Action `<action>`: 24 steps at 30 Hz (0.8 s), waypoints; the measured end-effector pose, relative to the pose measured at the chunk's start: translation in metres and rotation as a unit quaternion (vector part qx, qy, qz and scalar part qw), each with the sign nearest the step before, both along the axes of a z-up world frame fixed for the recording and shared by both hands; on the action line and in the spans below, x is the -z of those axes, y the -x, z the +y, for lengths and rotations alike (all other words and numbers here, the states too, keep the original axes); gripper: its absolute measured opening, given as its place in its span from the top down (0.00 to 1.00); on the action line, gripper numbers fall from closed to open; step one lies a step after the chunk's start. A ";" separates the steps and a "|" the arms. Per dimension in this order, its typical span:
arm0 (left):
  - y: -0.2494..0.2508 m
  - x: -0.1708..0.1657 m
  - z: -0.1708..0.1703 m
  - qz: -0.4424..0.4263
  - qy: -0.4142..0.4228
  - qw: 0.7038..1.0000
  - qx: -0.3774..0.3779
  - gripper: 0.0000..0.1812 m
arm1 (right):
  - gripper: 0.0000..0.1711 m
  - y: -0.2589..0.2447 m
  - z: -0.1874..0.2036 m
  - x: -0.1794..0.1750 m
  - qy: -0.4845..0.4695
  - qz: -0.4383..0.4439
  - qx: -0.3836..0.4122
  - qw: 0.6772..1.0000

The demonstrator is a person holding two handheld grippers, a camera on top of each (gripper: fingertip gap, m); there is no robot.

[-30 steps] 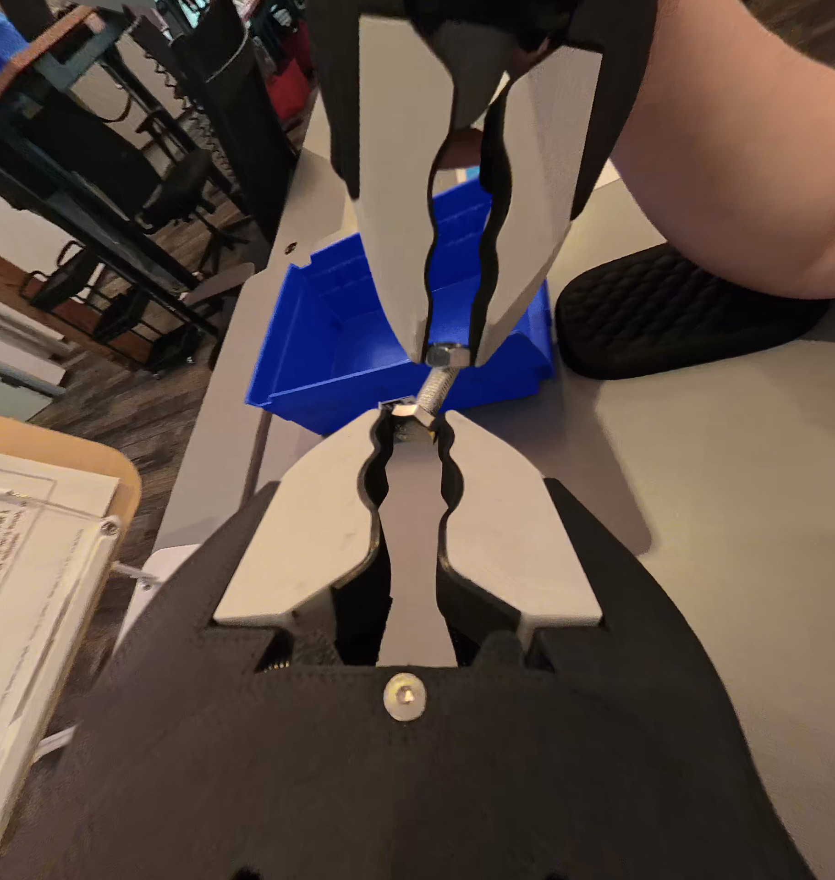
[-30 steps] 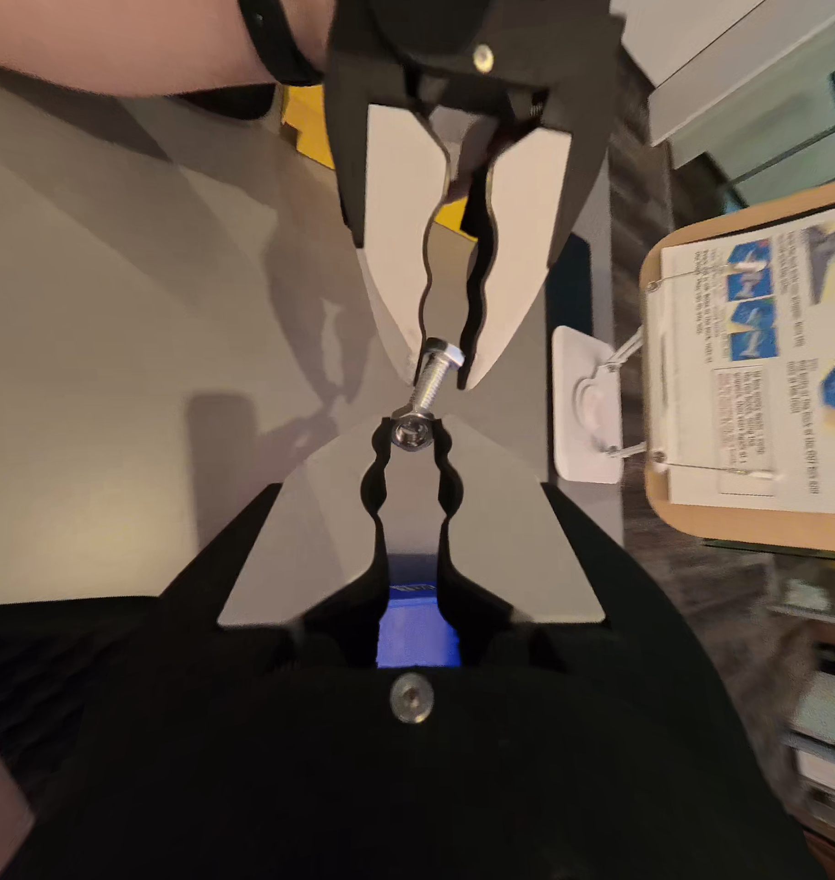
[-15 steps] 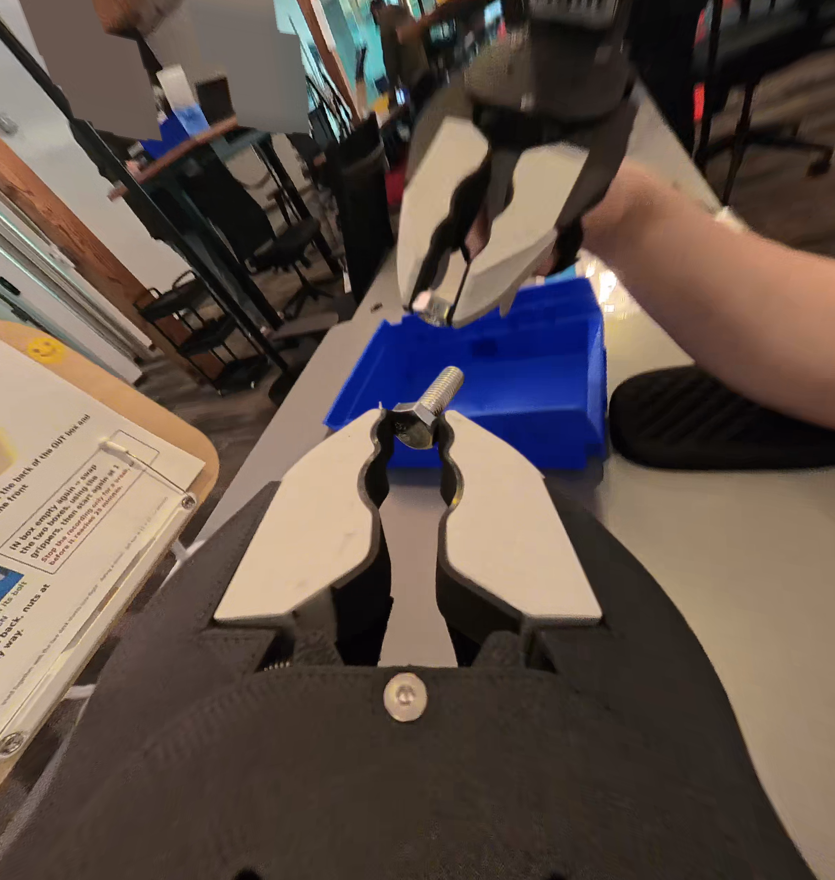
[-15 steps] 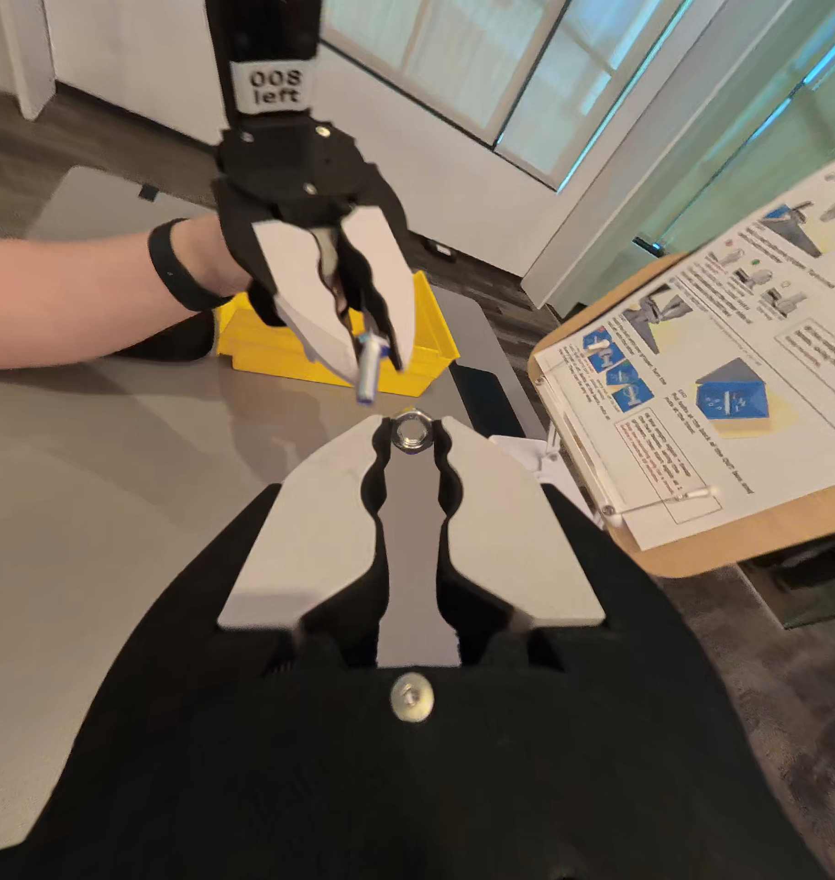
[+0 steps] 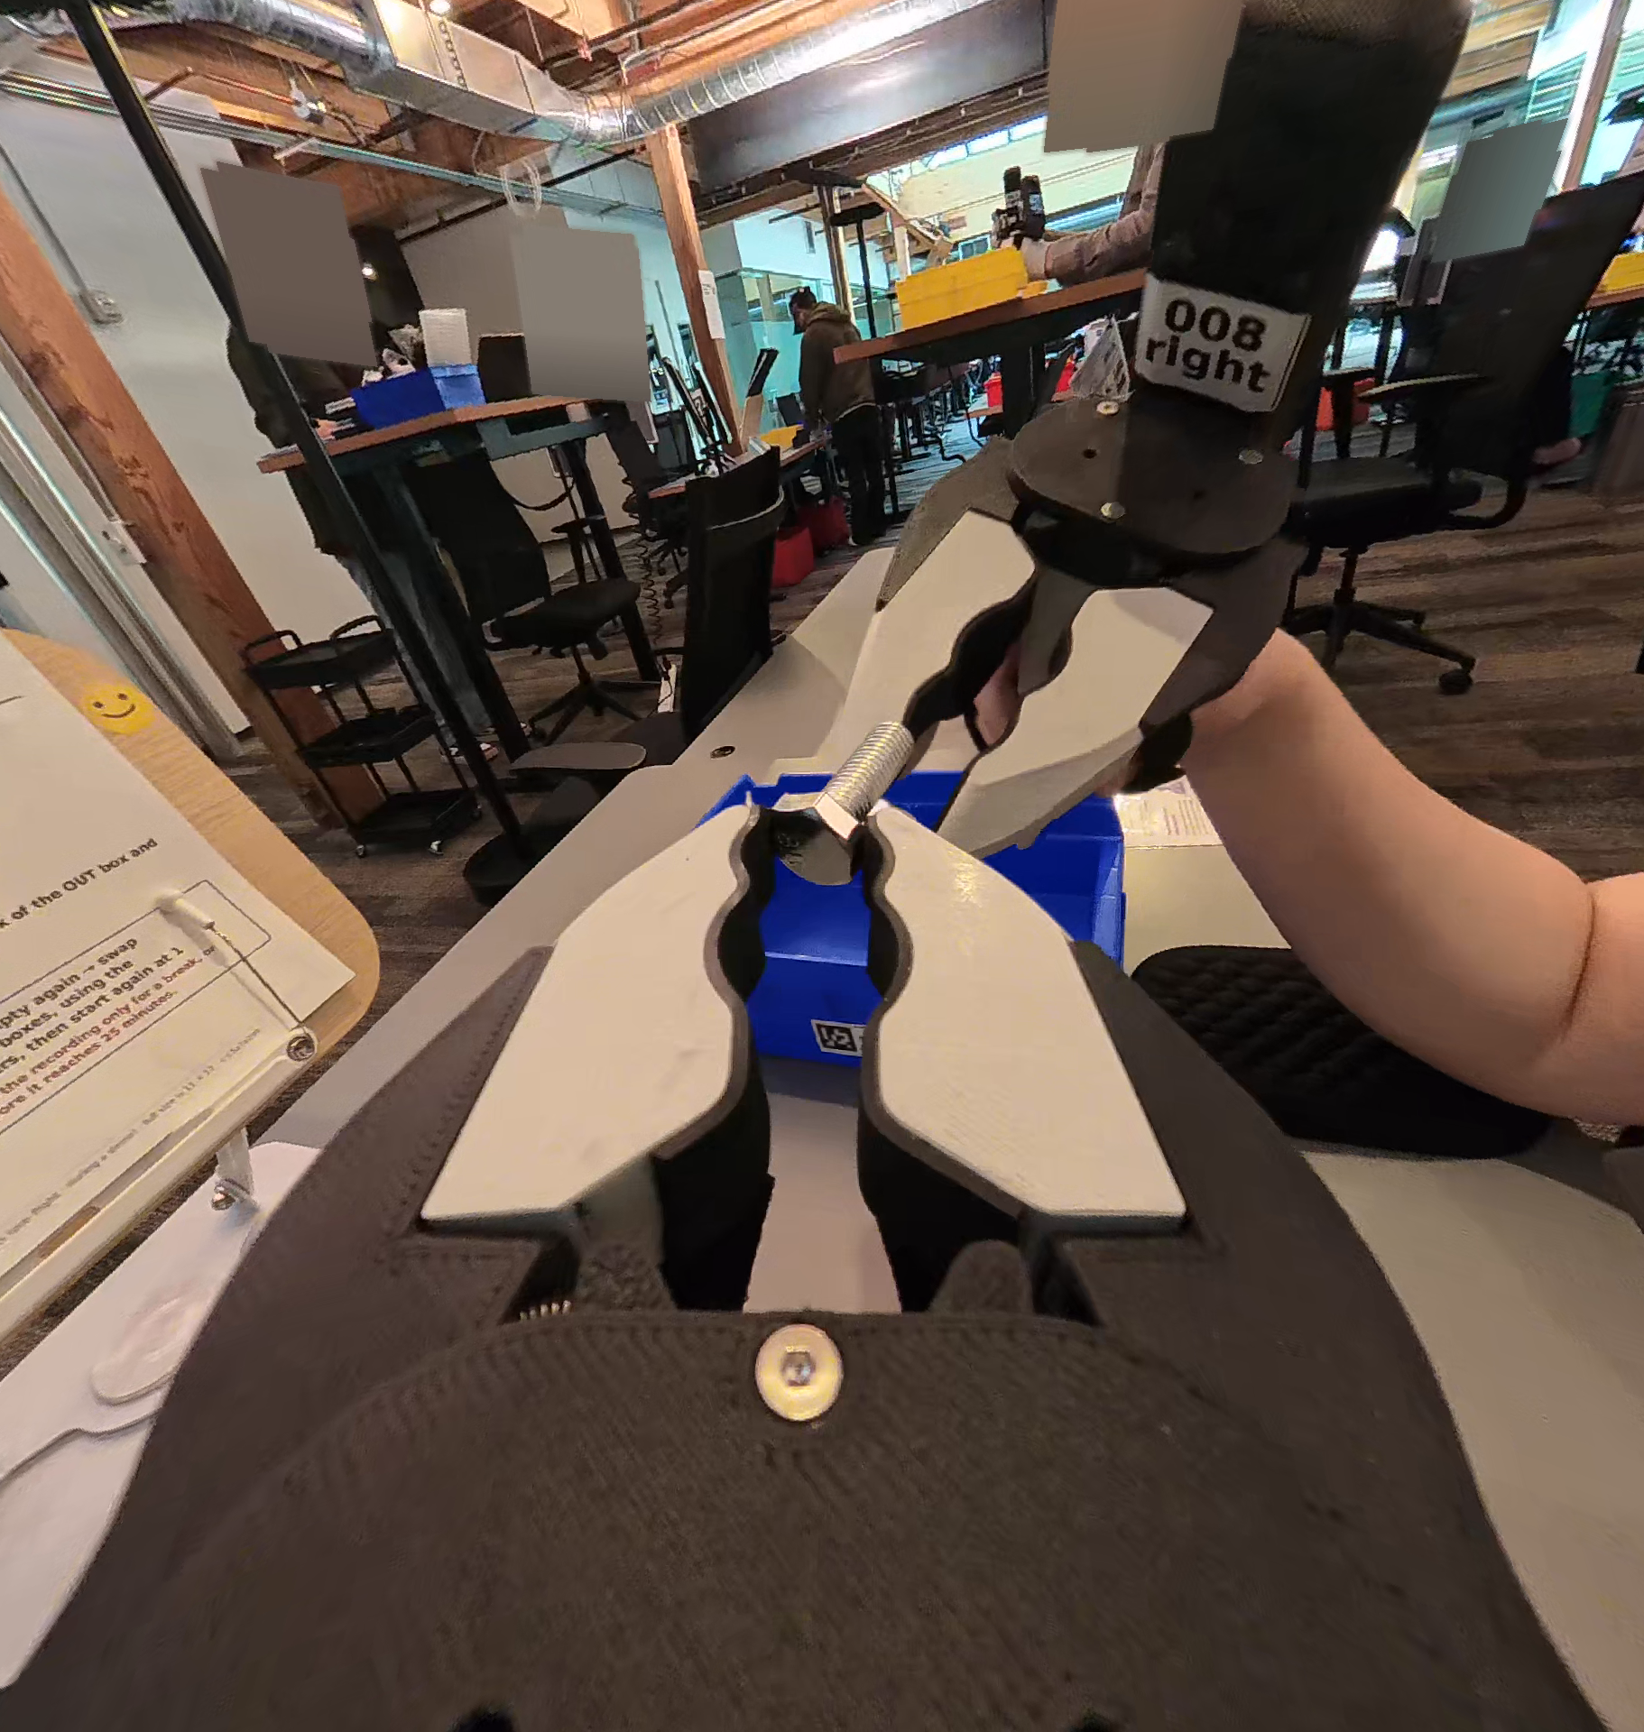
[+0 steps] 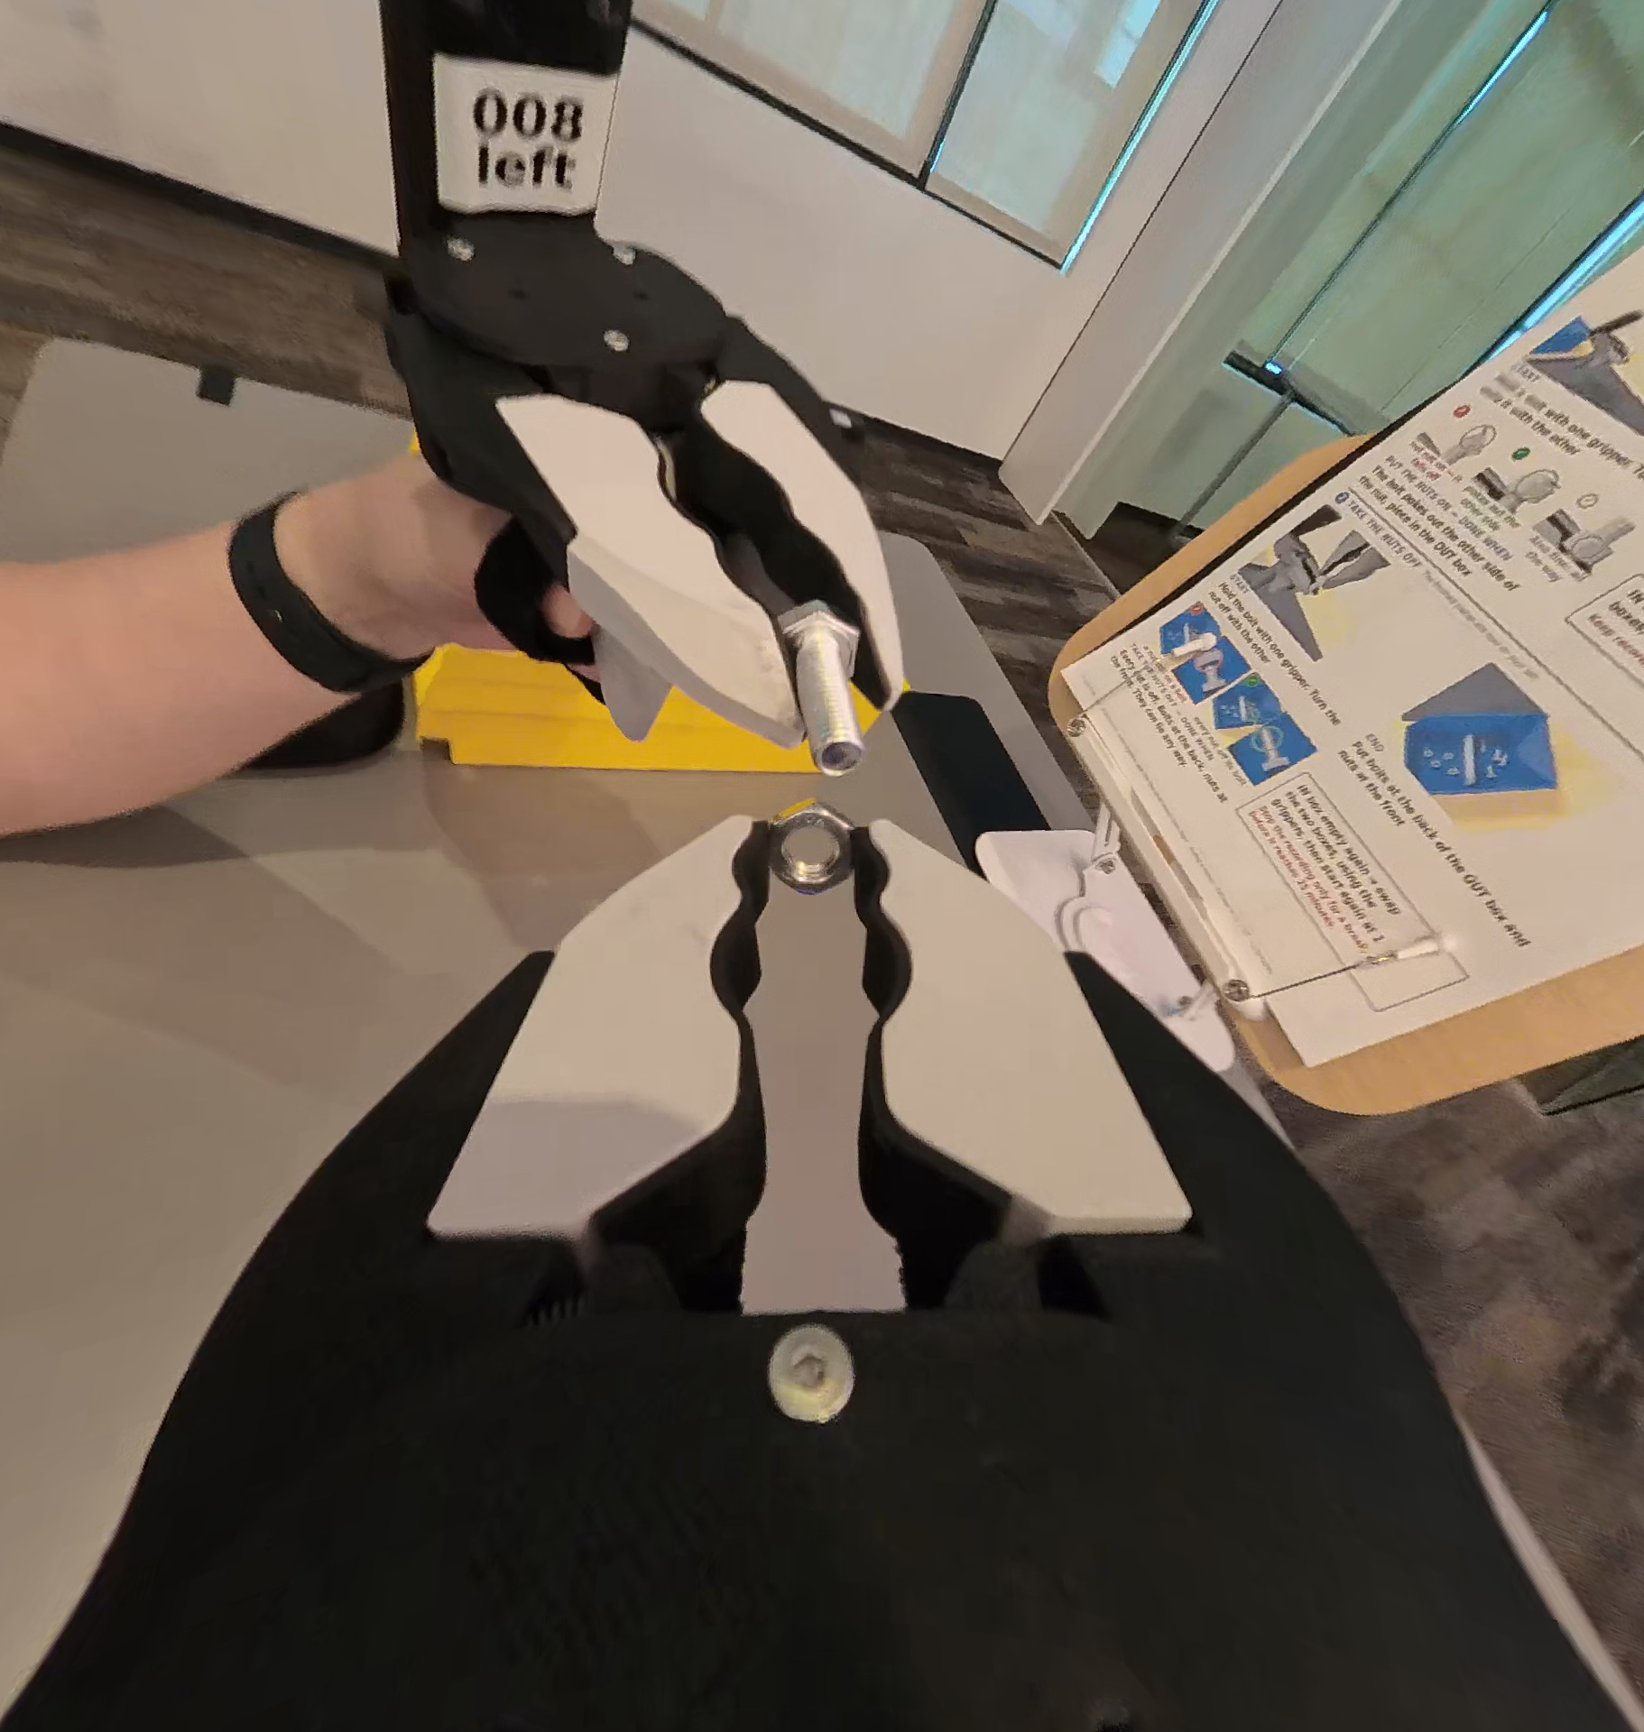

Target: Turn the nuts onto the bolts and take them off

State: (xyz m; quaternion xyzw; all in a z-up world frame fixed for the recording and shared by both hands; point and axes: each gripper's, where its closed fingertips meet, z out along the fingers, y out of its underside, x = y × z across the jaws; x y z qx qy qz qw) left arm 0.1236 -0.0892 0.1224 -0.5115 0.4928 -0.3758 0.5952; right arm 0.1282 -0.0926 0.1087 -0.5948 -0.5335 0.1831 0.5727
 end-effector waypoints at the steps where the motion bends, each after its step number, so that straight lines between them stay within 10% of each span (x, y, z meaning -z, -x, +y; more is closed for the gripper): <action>1: 0.000 0.000 0.000 0.002 -0.001 1.000 -0.001 0.90 | 0.89 0.000 0.000 -0.001 0.008 0.006 0.003 1.000; 24: -0.006 0.021 0.008 0.059 0.016 0.998 -0.023 0.90 | 0.90 0.012 -0.008 -0.007 0.113 0.084 -0.054 0.989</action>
